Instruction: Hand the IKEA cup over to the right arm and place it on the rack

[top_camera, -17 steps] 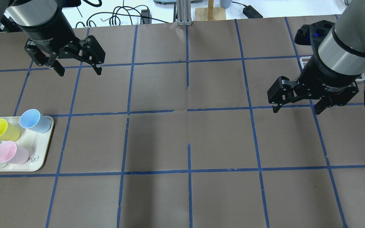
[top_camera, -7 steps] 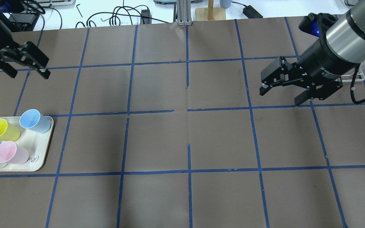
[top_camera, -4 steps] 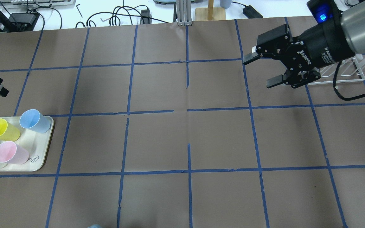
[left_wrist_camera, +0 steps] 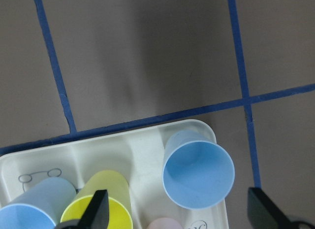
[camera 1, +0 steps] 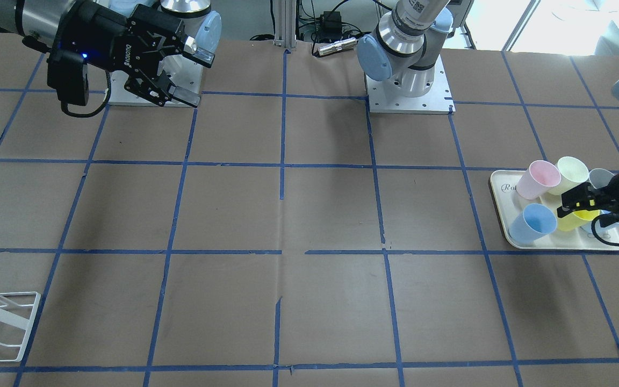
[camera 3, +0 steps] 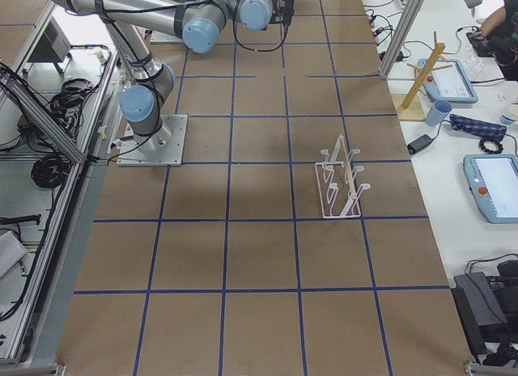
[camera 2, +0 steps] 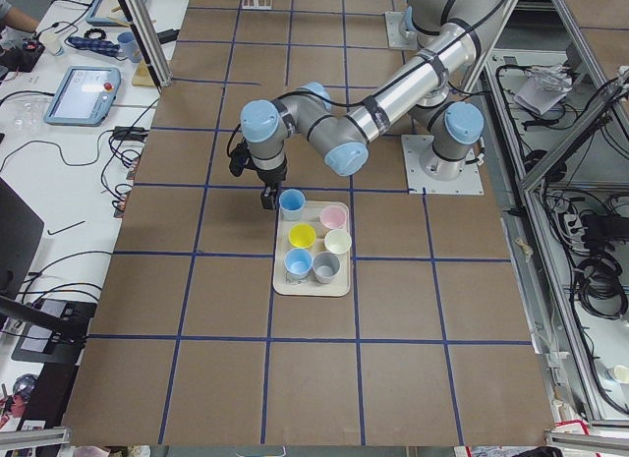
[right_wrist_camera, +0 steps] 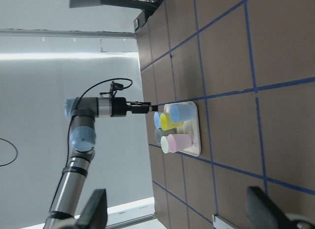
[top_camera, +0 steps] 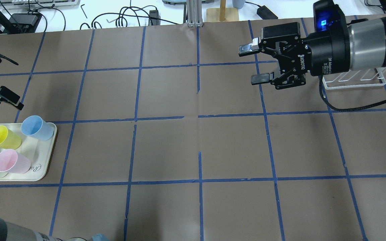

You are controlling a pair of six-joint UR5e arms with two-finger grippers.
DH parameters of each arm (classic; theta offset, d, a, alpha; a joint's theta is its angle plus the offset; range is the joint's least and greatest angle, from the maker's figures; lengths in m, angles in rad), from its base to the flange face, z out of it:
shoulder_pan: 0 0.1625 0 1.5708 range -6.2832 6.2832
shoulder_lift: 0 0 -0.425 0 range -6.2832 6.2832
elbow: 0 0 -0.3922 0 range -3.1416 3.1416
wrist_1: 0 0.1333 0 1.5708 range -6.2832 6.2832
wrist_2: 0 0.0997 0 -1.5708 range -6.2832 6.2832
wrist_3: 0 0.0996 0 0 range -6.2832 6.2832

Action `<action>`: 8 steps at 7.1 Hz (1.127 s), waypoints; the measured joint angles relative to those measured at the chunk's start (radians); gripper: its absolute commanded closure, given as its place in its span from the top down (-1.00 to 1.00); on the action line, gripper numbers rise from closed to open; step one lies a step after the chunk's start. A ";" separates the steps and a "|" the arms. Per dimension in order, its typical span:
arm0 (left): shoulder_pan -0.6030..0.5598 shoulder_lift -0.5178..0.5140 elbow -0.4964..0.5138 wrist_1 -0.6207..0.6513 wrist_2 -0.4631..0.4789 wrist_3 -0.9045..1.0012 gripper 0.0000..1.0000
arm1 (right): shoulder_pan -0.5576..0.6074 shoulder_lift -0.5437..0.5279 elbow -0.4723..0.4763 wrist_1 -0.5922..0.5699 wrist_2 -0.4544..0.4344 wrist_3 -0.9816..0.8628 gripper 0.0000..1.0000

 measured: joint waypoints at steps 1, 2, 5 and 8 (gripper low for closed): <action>0.002 -0.028 -0.017 0.030 0.003 0.012 1.00 | 0.001 -0.001 0.039 0.000 0.098 -0.023 1.00; 0.003 -0.048 -0.040 0.059 0.007 0.020 1.00 | 0.004 -0.003 0.076 0.000 0.179 -0.031 1.00; 0.005 -0.060 -0.116 0.118 0.016 0.040 0.95 | 0.033 -0.016 0.135 -0.004 0.305 -0.033 1.00; 0.007 -0.068 -0.130 0.181 0.016 0.082 -0.88 | 0.105 -0.016 0.119 -0.086 0.254 -0.032 1.00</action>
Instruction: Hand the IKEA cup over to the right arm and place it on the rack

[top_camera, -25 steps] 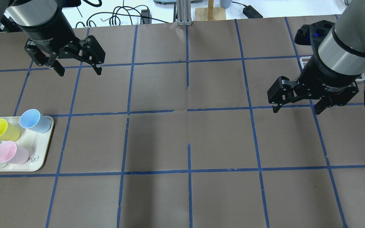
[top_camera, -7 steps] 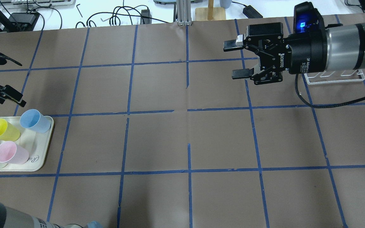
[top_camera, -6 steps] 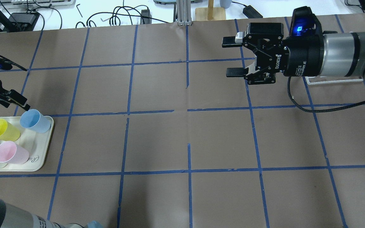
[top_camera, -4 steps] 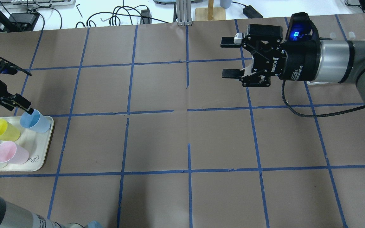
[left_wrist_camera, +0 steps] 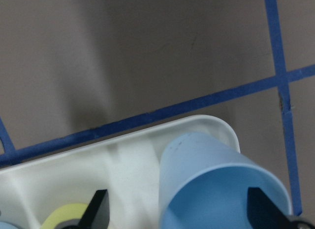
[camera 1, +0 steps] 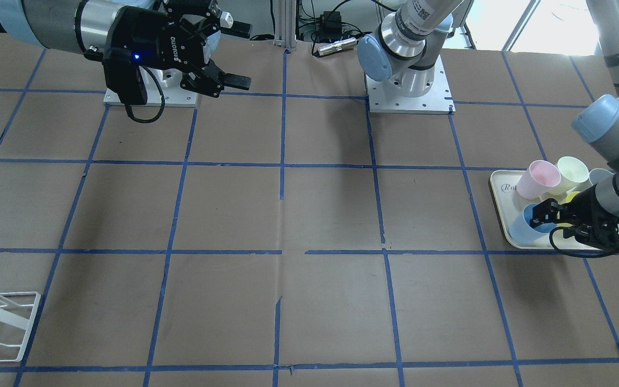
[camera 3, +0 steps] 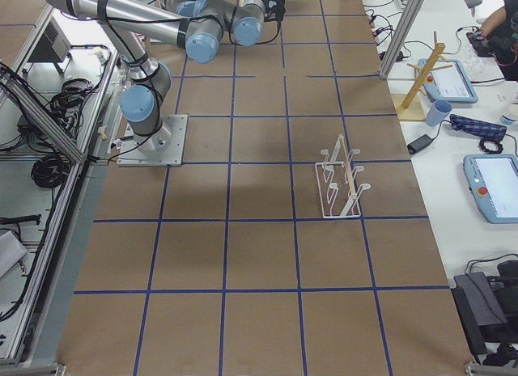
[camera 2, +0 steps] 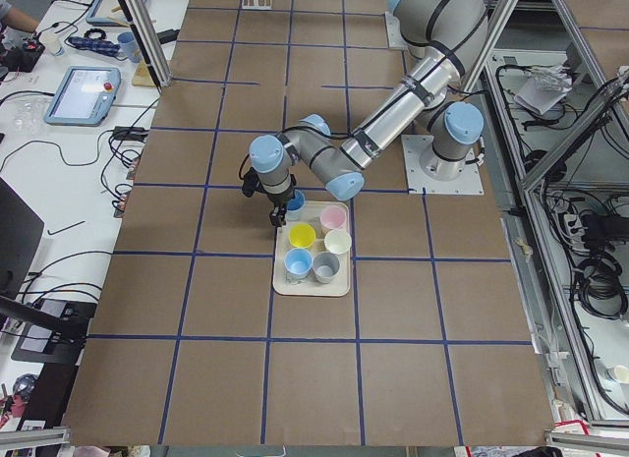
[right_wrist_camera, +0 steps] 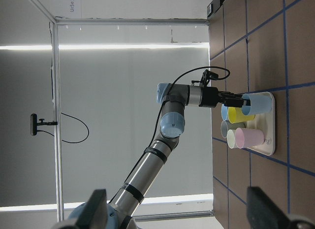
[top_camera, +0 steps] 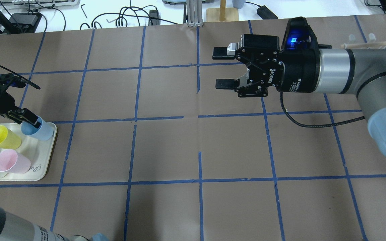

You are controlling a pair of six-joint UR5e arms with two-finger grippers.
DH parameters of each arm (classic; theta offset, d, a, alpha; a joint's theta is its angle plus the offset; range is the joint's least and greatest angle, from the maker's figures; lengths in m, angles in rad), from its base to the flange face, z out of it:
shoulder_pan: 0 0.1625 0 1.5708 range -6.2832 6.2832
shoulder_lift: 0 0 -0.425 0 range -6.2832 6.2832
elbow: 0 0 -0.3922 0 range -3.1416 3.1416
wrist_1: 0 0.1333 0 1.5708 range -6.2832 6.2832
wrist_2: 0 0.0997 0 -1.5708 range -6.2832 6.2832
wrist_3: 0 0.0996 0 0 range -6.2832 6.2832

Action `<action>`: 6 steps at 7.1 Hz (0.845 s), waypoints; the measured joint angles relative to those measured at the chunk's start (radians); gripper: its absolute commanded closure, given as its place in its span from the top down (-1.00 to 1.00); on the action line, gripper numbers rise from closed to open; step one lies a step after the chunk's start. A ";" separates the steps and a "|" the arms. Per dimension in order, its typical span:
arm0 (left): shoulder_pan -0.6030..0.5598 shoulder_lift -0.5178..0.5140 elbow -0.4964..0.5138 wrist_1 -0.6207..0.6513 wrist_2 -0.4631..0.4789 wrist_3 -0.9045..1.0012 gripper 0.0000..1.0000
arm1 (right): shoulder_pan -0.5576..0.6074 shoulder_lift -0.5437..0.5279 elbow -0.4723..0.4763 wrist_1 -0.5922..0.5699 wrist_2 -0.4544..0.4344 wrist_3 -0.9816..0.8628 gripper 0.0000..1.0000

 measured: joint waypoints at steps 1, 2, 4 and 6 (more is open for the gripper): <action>-0.002 -0.002 -0.001 0.016 -0.001 0.020 -1.00 | 0.011 0.001 0.002 -0.006 -0.005 0.004 1.00; -0.006 0.000 -0.005 0.018 -0.001 0.028 -1.00 | 0.011 0.003 0.005 0.013 0.000 0.017 1.00; -0.007 0.027 -0.030 0.011 -0.004 0.032 -1.00 | -0.008 0.007 0.018 0.052 0.076 0.035 1.00; -0.002 0.106 -0.025 -0.083 -0.034 0.038 -1.00 | -0.020 0.006 0.051 0.037 0.123 0.036 1.00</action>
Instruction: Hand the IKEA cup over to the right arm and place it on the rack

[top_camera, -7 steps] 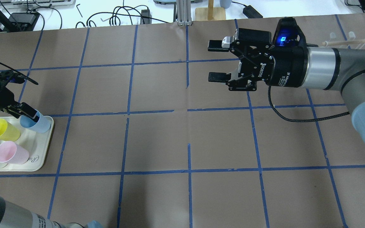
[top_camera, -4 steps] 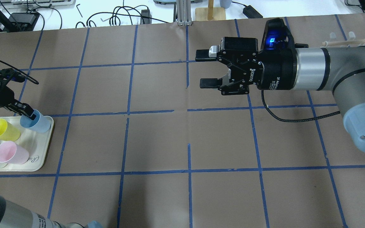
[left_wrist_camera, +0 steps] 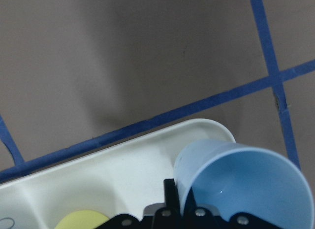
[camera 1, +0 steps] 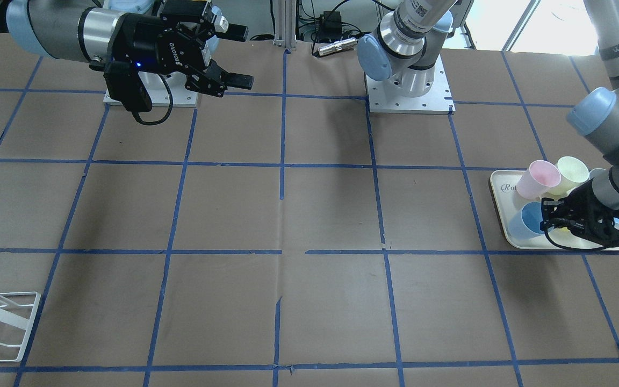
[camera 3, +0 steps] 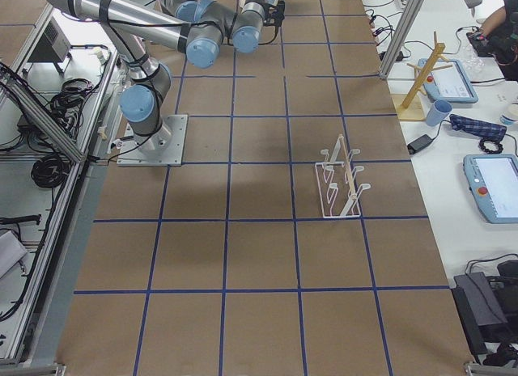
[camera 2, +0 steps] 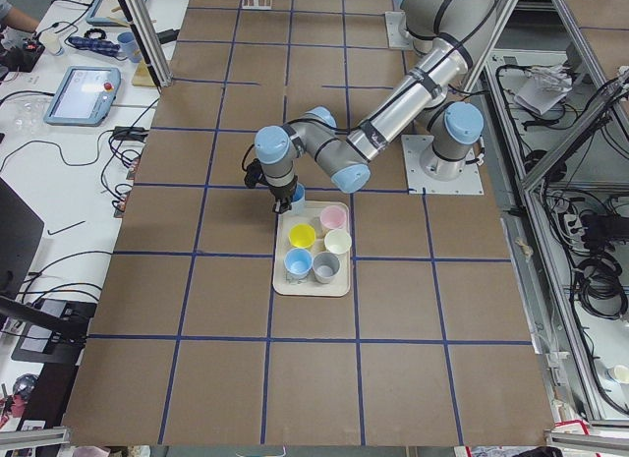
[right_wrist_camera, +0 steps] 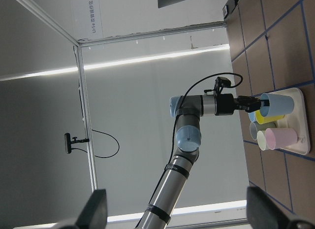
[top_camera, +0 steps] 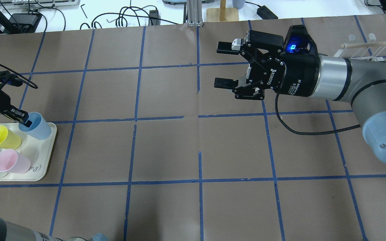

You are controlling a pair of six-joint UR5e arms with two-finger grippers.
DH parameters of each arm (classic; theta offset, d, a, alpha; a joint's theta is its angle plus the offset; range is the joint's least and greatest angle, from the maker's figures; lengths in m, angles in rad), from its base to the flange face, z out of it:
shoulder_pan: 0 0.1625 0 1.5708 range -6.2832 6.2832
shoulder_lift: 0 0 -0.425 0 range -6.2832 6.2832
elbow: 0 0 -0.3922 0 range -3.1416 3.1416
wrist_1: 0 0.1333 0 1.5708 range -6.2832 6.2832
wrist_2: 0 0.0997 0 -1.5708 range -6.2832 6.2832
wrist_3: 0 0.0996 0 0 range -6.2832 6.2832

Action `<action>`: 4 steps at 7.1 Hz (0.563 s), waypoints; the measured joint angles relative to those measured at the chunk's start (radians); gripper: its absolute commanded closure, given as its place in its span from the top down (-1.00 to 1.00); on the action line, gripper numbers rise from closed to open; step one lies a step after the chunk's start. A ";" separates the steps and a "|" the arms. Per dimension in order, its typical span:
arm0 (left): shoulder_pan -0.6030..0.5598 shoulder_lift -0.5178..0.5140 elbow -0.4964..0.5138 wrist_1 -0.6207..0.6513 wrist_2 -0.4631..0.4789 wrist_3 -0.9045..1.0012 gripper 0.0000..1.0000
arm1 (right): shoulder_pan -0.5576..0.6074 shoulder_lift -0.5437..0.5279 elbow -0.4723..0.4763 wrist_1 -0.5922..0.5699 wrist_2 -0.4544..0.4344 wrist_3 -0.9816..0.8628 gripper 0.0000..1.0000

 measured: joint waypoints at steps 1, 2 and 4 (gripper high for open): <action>0.001 0.055 0.021 -0.099 -0.056 0.003 -1.00 | -0.001 -0.003 0.011 -0.005 0.007 0.000 1.00; 0.001 0.108 0.066 -0.249 -0.120 0.004 -1.00 | -0.001 -0.005 0.017 -0.007 0.010 0.000 1.00; 0.001 0.172 0.185 -0.656 -0.313 0.015 -1.00 | -0.002 -0.005 0.017 -0.009 0.012 0.000 1.00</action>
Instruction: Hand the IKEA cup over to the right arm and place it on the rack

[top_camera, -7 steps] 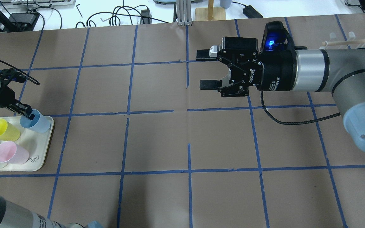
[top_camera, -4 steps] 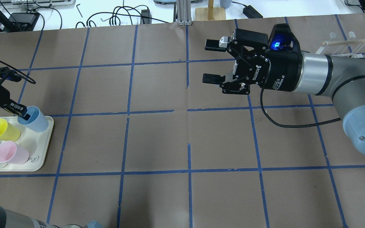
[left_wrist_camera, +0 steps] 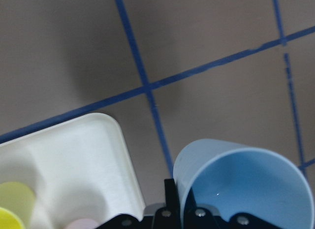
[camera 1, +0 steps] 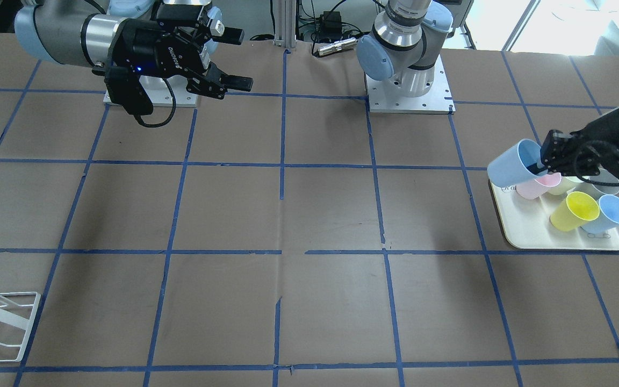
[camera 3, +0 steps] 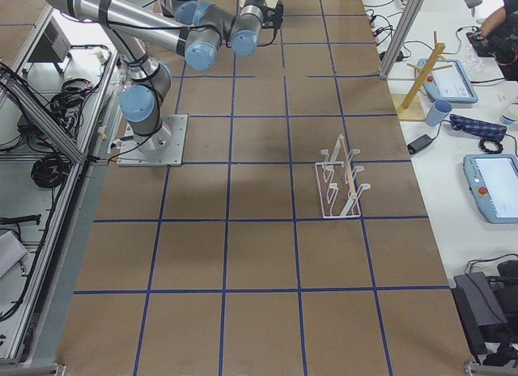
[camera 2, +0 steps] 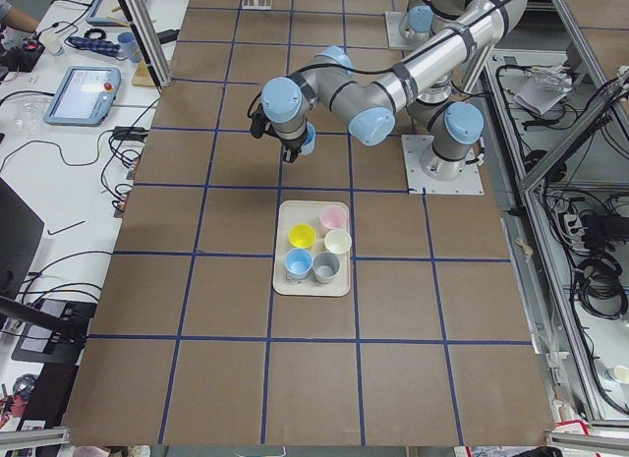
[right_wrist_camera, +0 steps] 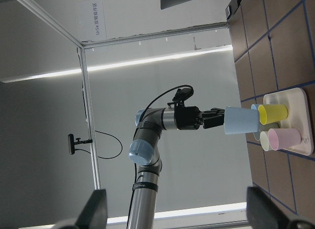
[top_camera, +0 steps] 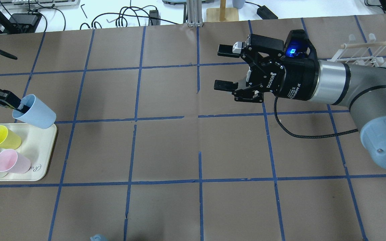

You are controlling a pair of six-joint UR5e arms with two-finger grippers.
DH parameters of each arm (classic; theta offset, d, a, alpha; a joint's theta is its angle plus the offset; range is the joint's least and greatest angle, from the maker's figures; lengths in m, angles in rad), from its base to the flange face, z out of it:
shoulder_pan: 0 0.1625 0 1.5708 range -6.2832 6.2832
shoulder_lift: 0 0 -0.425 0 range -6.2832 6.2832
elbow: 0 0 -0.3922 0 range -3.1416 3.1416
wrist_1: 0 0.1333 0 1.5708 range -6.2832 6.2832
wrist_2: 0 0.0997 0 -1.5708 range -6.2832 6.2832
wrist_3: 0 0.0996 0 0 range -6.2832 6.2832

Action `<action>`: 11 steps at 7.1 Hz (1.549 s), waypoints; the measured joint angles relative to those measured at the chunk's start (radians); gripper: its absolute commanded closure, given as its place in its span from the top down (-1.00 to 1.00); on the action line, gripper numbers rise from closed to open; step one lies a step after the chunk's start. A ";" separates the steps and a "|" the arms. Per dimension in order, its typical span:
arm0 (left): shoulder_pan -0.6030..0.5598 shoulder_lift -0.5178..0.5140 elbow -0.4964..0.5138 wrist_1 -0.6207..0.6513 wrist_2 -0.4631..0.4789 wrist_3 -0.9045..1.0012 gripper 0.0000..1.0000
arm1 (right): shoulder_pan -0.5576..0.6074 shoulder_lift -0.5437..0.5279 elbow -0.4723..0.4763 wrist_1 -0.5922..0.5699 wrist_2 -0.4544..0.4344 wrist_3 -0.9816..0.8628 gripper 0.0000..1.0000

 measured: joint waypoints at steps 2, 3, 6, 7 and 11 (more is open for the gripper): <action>-0.001 0.024 0.038 -0.407 -0.292 0.014 -1.00 | -0.001 0.002 0.000 -0.001 0.001 0.004 1.00; -0.008 0.031 0.029 -0.578 -0.437 0.026 -1.00 | -0.002 0.004 0.002 0.000 0.001 0.005 1.00; -0.049 0.059 -0.075 -0.809 -0.745 0.213 -1.00 | -0.007 0.007 0.006 0.008 0.002 0.006 1.00; -0.094 0.079 -0.104 -0.827 -0.835 0.254 -1.00 | -0.008 0.008 0.008 0.010 0.002 0.006 1.00; -0.237 0.130 -0.155 -0.858 -1.032 0.375 -1.00 | -0.006 0.010 0.012 0.008 0.000 0.020 1.00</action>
